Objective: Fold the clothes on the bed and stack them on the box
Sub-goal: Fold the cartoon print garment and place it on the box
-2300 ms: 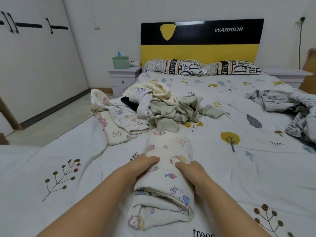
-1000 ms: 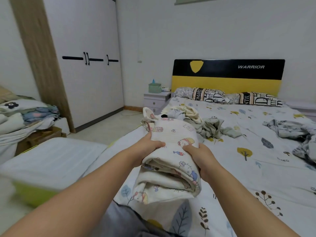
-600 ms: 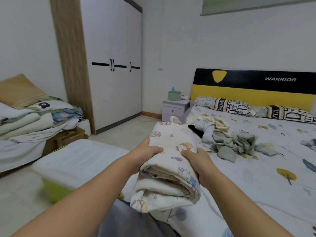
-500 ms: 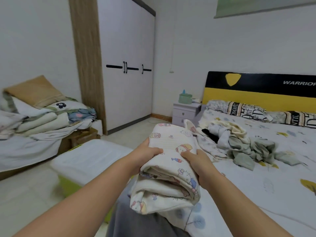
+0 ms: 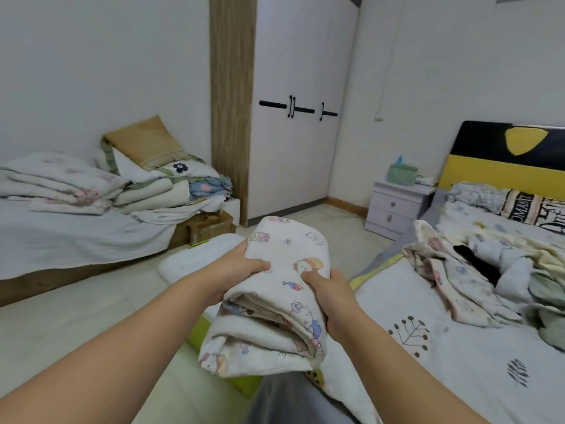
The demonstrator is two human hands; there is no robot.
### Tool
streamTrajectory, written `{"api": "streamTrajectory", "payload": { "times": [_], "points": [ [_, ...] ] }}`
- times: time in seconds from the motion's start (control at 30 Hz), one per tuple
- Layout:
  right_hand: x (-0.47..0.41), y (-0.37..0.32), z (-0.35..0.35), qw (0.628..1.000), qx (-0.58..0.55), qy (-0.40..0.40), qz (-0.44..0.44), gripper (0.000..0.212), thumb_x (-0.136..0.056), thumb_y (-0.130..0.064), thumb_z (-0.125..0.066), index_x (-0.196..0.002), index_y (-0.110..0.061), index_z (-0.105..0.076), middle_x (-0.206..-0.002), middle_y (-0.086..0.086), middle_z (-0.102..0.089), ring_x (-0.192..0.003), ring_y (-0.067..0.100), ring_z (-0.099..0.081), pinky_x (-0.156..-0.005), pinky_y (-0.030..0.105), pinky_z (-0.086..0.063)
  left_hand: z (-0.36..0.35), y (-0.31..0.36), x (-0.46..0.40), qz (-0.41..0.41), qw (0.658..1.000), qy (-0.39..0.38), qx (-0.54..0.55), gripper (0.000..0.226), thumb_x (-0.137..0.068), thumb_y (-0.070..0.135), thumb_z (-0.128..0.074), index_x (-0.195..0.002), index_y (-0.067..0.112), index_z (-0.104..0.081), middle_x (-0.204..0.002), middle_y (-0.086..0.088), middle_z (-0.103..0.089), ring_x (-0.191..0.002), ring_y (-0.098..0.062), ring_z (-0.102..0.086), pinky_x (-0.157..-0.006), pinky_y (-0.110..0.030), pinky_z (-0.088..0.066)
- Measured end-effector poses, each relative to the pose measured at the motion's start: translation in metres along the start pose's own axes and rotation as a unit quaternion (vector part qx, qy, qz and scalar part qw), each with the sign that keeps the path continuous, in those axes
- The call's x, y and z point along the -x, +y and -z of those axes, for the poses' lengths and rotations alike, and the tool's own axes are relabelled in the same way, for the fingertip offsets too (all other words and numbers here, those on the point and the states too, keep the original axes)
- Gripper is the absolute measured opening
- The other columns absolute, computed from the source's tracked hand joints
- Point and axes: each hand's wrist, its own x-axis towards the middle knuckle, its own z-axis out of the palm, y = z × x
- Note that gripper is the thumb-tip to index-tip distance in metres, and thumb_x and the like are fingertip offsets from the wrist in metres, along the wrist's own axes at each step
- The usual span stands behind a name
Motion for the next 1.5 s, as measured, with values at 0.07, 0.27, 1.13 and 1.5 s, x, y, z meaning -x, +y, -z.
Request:
{"api": "streamTrajectory", "payload": {
  "times": [0.07,0.27,1.13,1.5],
  "points": [
    [-0.024,0.010,-0.007,1.000,-0.003,0.002,0.002,0.026,-0.084,-0.020,-0.061,-0.108,-0.011,-0.059,-0.102,0.009,-0.069,-0.092,0.027,-0.066,-0.085,0.043,-0.055,0.006,-0.008,-0.021,0.009,1.000,0.004,-0.005,0.047,-0.092,0.017,-0.056,-0.134,0.030,-0.039,-0.107,0.007,-0.059,-0.097,-0.012,-0.058,-0.072,-0.022,-0.047],
    [-0.109,0.036,-0.024,0.999,-0.040,-0.003,0.005,0.034,-0.084,-0.018,-0.061,-0.115,-0.014,-0.049,-0.107,0.006,-0.063,-0.096,0.026,-0.063,-0.088,0.043,-0.053,0.023,-0.035,-0.104,0.057,0.998,-0.024,0.019,0.053,-0.088,0.005,-0.048,-0.134,0.029,-0.042,-0.121,-0.007,-0.060,-0.111,-0.031,-0.058,-0.076,-0.032,-0.050],
    [-0.383,0.189,-0.088,0.955,0.063,0.057,-0.286,0.055,-0.093,-0.017,-0.050,-0.136,-0.004,-0.019,-0.135,0.014,-0.042,-0.123,0.030,-0.044,-0.108,0.038,-0.036,0.023,-0.187,-0.395,0.078,0.958,-0.067,-0.266,0.067,-0.084,-0.008,-0.050,-0.140,0.029,-0.040,-0.134,-0.003,-0.050,-0.110,-0.018,-0.047,-0.089,-0.025,-0.039],
    [-0.410,0.189,-0.084,0.751,0.636,-0.073,0.162,0.061,-0.100,-0.040,-0.022,-0.150,-0.023,0.009,-0.157,0.002,0.020,-0.145,0.018,0.017,-0.116,0.046,0.005,-0.020,-0.222,-0.379,0.041,0.810,0.098,-0.577,0.055,-0.100,0.042,-0.012,-0.149,0.028,0.009,-0.158,0.000,0.015,-0.144,-0.022,0.018,-0.113,-0.051,0.011]
  ]
}}
